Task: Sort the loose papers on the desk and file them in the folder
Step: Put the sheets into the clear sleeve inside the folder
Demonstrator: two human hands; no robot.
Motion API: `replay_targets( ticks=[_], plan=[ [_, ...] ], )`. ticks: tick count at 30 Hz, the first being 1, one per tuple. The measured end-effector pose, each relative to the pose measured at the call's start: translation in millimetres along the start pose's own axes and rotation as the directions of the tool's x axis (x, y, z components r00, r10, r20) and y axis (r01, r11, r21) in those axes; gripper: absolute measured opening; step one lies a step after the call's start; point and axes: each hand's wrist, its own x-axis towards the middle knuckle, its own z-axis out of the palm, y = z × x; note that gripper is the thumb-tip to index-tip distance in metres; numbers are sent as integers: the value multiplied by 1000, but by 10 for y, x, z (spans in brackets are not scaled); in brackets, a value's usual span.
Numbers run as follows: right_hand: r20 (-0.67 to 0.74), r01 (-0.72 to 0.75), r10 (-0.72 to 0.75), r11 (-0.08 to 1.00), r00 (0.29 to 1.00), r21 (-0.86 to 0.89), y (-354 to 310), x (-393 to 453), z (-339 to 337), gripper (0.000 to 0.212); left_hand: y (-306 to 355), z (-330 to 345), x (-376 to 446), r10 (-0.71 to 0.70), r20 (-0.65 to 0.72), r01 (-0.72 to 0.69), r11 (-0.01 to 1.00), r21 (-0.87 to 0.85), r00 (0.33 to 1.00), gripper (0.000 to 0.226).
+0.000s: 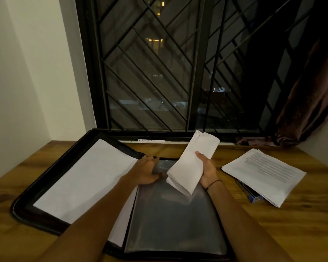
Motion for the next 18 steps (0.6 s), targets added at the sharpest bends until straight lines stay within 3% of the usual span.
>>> replay_targets(
  ticks=[5,11,18],
  plan=[
    [11,40,-40,999,999,25,-41,54,-41,52,72,31,180,12,-48,-6,994,107,999,41],
    [-51,103,-100,993,994,63,-167,165,-100,68,-7,147,205,70,-151,-88,989,-116,986,26],
    [-86,168,-161,981,983,92,-437,353,85,64,-43,149,246,134,-229,-171,974,-149,964,14]
  ],
)
